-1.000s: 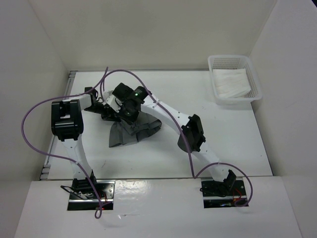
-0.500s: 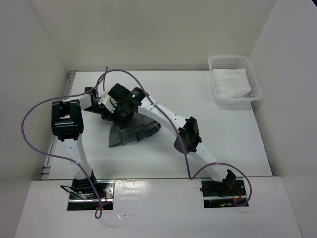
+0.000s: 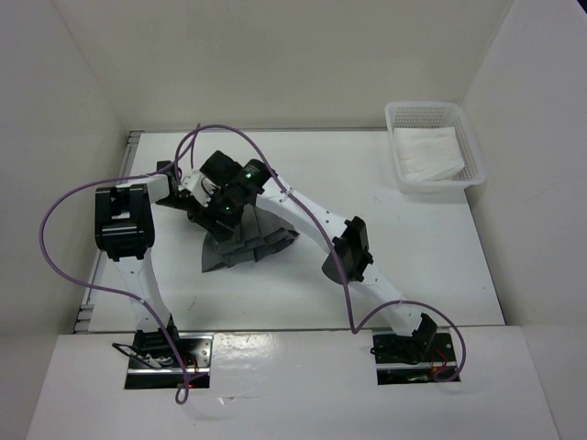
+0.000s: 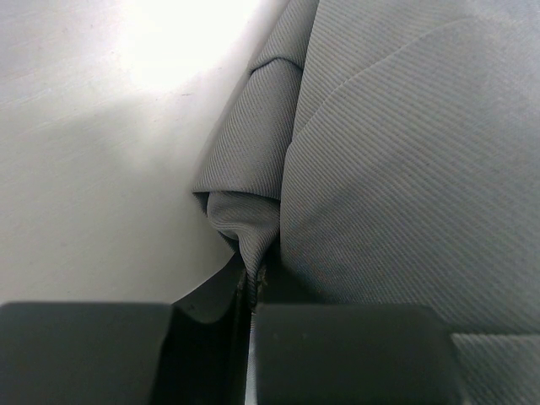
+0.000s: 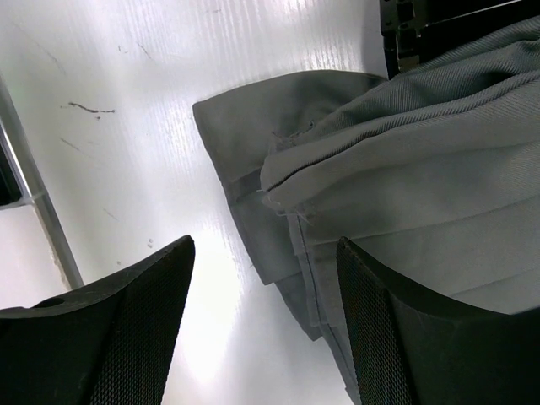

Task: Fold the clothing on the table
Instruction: Fold the skirt

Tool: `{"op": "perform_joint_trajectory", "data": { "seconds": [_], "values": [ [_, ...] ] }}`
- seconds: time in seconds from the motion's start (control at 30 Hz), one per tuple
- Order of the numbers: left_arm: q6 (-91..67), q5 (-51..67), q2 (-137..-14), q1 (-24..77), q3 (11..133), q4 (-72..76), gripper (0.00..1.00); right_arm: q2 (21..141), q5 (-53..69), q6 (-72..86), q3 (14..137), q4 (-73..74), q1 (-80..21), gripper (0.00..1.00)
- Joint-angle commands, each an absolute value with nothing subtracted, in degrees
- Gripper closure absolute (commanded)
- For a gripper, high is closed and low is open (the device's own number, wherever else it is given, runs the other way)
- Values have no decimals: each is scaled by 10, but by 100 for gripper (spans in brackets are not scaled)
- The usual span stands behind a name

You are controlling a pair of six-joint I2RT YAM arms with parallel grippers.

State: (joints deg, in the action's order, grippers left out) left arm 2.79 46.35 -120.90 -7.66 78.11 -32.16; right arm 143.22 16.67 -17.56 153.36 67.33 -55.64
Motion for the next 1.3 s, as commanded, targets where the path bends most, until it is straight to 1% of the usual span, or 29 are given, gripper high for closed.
{"op": "perform_joint_trajectory", "data": {
  "seconds": [0.0,0.13,0.2,0.27,0.3,0.37,0.4,0.43,0.53,0.57,0.63,0.73,0.8,0.83,0.9,0.93,0.97,1.0,1.03,1.1,1.13,1.2,1.27],
  "values": [
    [46,441,-1214,-75,776,-316,99,1397,163,-189,1548,685,-563,27],
    [56,441,-1194,-75,781,-330,96,1384,149,-194,1527,691,-556,27],
    [70,441,-1186,-75,787,-348,88,1379,141,-194,1514,691,-556,27],
    [80,441,-1163,-75,787,-359,75,1366,135,-194,1506,691,-544,27],
    [89,441,-1156,-88,787,-371,57,1366,134,-194,1498,691,-544,27],
    [98,436,-1130,-100,781,-387,49,1353,128,-200,1482,691,-532,27],
    [112,428,-1120,-107,781,-403,43,1342,128,-200,1477,691,-522,27],
    [120,423,-1108,-122,775,-412,41,1331,123,-200,1471,691,-510,27],
    [153,403,-1028,-161,762,-450,41,1304,123,-200,1449,686,-483,26],
    [160,397,-1010,-171,762,-470,43,1296,123,-205,1436,686,-476,26],
    [171,376,-955,-200,762,-488,43,1272,123,-205,1422,686,-462,26],
    [178,343,-882,-215,775,-499,43,1246,118,-210,1374,679,-432,26],
    [171,343,-851,-215,783,-482,39,1216,112,-210,1342,672,-404,26],
    [154,362,-832,-215,792,-473,38,1204,112,-210,1304,666,-395,26],
    [138,394,-831,-193,812,-459,38,1163,94,-210,1259,644,-370,26],
    [126,450,-850,-186,821,-452,38,1146,88,-210,1206,635,-363,26],
    [120,477,-865,-173,830,-452,40,1130,81,-210,1179,612,-356,26],
    [120,503,-901,-164,850,-452,41,1093,62,-210,1128,603,-351,24],
    [114,551,-921,-155,861,-452,43,1076,52,-210,1103,596,-344,24],
    [114,592,-979,-129,886,-452,43,1029,31,-210,1058,584,-344,23],
    [114,610,-997,-122,909,-452,43,1014,17,-210,1016,577,-338,21],
    [120,649,-1048,-111,935,-452,43,975,11,-210,979,569,-330,20],
    [126,688,-1083,-103,980,-465,44,955,-3,-210,934,563,-312,20]
  ]
}}
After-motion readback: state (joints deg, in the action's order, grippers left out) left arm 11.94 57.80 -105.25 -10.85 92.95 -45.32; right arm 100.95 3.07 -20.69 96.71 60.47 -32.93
